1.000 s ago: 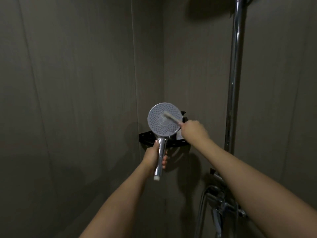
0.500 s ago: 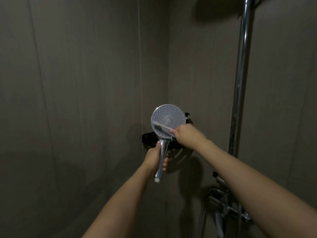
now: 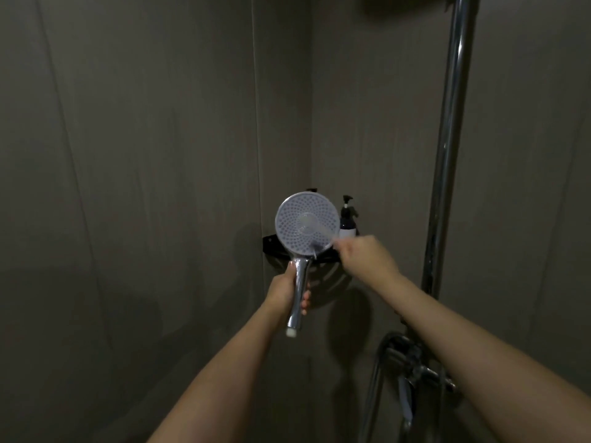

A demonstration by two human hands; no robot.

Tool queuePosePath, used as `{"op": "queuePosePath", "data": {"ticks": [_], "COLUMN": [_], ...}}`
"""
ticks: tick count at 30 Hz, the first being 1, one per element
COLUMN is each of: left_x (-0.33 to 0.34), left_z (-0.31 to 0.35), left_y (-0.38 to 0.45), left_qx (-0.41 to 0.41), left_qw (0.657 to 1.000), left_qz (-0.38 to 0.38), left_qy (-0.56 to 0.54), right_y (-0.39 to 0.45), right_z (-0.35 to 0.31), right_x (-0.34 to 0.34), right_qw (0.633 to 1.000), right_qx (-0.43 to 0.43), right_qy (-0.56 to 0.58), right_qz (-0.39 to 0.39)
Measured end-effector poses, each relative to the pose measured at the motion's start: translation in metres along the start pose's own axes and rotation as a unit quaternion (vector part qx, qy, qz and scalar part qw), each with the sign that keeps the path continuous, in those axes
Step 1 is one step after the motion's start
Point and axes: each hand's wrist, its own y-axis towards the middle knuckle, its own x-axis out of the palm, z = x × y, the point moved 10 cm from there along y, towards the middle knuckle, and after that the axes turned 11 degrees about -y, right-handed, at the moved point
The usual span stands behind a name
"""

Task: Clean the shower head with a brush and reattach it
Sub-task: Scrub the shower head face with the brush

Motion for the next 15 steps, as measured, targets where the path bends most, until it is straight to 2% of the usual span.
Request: {"op": "queuePosePath", "data": {"ticks": [2,4,5,6,8,10,13,15], "left_x": [-0.001,0.0,-0.001,-0.001,0.001,0.007,0.01,0.015], "left_z": [-0.011,-0.024,-0.03,-0.036,-0.047,-0.055,-0.069,-0.079], "left_y": [-0.002,-0.005,-0.007,-0.008,-0.01,-0.011,-0.014,-0.018], "left_qx": [-0.013,-0.03,-0.035,-0.041,-0.052,-0.061,-0.08,-0.091], "left_qw": [1.0,0.999,0.999,0.999,0.998,0.998,0.996,0.994], "left_qz": [0.007,0.005,0.005,0.007,0.005,0.002,0.006,0.004], "left_qy": [-0.016,-0.019,-0.019,-0.02,-0.022,-0.028,-0.043,-0.058], "right_y": [-0.012,-0.013,-0.013,-0.014,-0.022,-0.031,-0.037,-0.048], "right_z": [0.012,0.049,0.056,0.055,0.037,0.044,0.092,0.104], "right_x": [0.02,0.018,0.015,0.016,0.035,0.049,0.034,0.04], "right_qw": [0.999,0.994,0.994,0.995,0.996,0.993,0.978,0.953], "right_qx": [0.012,0.101,0.113,0.095,0.028,0.043,0.189,0.235], "right_qy": [-0.035,-0.002,0.003,0.01,-0.018,-0.038,0.089,0.189], "right_qz": [-0.038,-0.029,-0.01,-0.012,-0.078,-0.108,-0.002,0.016]}}
